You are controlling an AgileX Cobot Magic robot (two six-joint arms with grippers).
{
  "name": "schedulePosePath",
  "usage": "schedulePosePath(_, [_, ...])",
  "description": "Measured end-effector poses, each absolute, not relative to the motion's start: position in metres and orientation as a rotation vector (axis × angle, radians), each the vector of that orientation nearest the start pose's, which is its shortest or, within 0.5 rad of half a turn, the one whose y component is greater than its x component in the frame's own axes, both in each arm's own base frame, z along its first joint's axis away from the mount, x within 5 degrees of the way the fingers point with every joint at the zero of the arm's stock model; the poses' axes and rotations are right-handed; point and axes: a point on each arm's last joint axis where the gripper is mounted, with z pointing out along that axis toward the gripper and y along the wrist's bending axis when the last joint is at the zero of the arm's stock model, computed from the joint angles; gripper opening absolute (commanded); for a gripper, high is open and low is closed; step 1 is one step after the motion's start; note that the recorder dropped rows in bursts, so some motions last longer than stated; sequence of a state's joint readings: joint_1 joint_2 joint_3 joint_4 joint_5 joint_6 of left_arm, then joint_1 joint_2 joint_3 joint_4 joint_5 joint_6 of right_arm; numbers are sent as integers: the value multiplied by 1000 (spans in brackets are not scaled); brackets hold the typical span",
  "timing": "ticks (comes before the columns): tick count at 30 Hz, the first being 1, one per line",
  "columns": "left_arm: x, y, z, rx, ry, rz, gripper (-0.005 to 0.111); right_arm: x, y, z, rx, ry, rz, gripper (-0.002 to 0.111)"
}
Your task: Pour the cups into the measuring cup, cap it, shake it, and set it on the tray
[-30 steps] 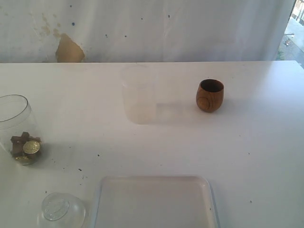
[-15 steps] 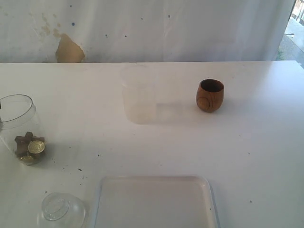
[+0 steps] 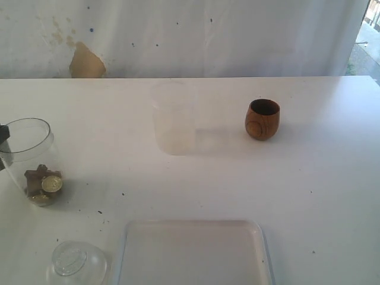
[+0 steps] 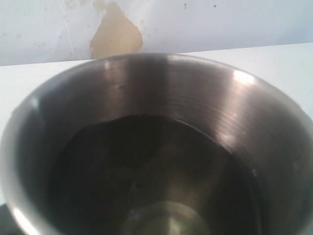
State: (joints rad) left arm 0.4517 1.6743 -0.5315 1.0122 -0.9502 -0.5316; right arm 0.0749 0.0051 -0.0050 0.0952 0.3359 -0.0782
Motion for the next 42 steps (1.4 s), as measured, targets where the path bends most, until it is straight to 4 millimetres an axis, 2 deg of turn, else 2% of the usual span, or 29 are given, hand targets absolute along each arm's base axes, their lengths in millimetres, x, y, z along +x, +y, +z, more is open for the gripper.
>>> schedulePosePath(5, [273,47,165,311,1864,-334,0,53,7,184,-80,1817,90,0])
schedulePosePath(16, [272,46,161,323,1912,-325,0,53,7,184,-80,1817,90,0])
schedulePosePath(25, [276,20,160,419,1909,-382,0,53,7,184,-80,1817,90,0])
schedulePosePath(34, [276,24,155,420,1971,-320,0,53,7,184,-80,1817,90,0])
schedulePosePath(42, [275,19,159,404,1929,-400,0,53,7,184,-80,1817,90,0])
